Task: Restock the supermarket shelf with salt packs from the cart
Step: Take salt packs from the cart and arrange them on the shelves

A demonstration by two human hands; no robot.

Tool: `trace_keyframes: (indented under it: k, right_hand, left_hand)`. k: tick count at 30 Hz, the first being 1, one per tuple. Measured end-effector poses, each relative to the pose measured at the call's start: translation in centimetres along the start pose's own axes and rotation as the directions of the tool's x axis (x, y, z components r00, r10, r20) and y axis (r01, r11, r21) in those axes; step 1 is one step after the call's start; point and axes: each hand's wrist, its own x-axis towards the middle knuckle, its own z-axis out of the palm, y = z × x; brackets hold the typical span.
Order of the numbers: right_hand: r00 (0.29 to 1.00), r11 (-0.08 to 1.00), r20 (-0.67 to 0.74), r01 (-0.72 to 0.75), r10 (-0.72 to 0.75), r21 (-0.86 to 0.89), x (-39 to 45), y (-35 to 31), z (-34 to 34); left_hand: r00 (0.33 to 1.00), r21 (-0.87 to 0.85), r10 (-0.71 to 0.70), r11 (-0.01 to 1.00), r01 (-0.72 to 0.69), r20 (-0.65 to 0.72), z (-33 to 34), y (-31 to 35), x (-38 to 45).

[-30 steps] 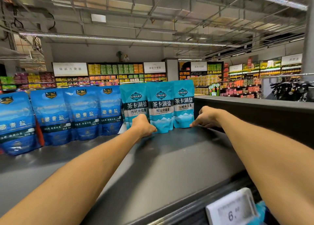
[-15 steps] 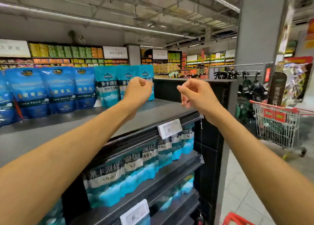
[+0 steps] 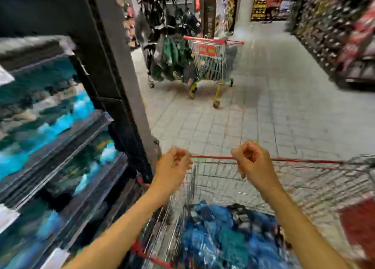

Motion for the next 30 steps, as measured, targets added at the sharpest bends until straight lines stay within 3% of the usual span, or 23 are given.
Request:
trace_keyframes:
  k: [3,6,9,11,14,16,19,22,25,28,30]
  right_hand:
    - [0.961,0.957,-0.103,-0.268,0.257,-0.114,-0.8,10.9,-3.2]
    - [0.858,0.831,-0.15,-0.514,0.492,-0.213,-3.2,22.2,-5.1]
    - [0.737,0.679,-0.172,-0.672,0.654,-0.296,-7.3,31.8,-5.5]
    - [0.615,0.562,-0.108,-0.767,0.781,-0.309,-10.7,37.1,-5.2]
    - [0.364,0.366,0.078,-0.852,0.928,-0.374,-15.3,43.0,-3.5]
    - [0.271,0.29,0.108,-0.848,0.956,-0.443,-17.4,46.2,-2.2]
    - [0.101,0.152,0.134,-0.88,0.986,-0.45,-18.7,50.1,0.6]
    - [-0.02,0.005,0.052,-0.905,0.998,-0.426,-19.6,52.8,3.0]
    - [-0.059,-0.07,-0.038,-0.912,0.998,-0.404,-21.0,53.3,4.6]
    - [0.026,-0.009,-0.112,-0.954,0.993,-0.299,-22.4,53.2,5.6]
    - [0.056,0.022,-0.137,-0.972,0.989,-0.235,-22.6,53.0,6.2]
  left_hand:
    - [0.946,0.158,-0.247,0.963,0.217,0.208,7.9,-8.2,1.0]
    - [0.81,0.338,-0.492,0.857,0.388,0.319,15.0,-15.4,1.4]
    - [0.686,0.568,-0.62,0.742,0.356,0.38,20.4,-23.5,1.1]
    - [0.627,0.61,-0.695,0.679,0.409,0.352,23.0,-29.4,0.1]
    - [0.542,0.619,-0.788,0.588,0.52,0.293,25.9,-37.2,-1.6]
    - [0.52,0.654,-0.816,0.541,0.529,0.254,26.8,-40.7,-2.3]
    - [0.559,0.619,-0.796,0.565,0.546,0.234,28.5,-45.1,-2.8]
    - [0.552,0.629,-0.799,0.559,0.54,0.237,30.0,-48.0,-3.6]
    - [0.58,0.67,-0.773,0.575,0.469,0.257,30.5,-49.3,-4.5]
    - [0.618,0.647,-0.741,0.61,0.457,0.263,30.7,-50.3,-5.2]
    - [0.6,0.618,-0.761,0.6,0.508,0.245,31.1,-50.7,-5.3]
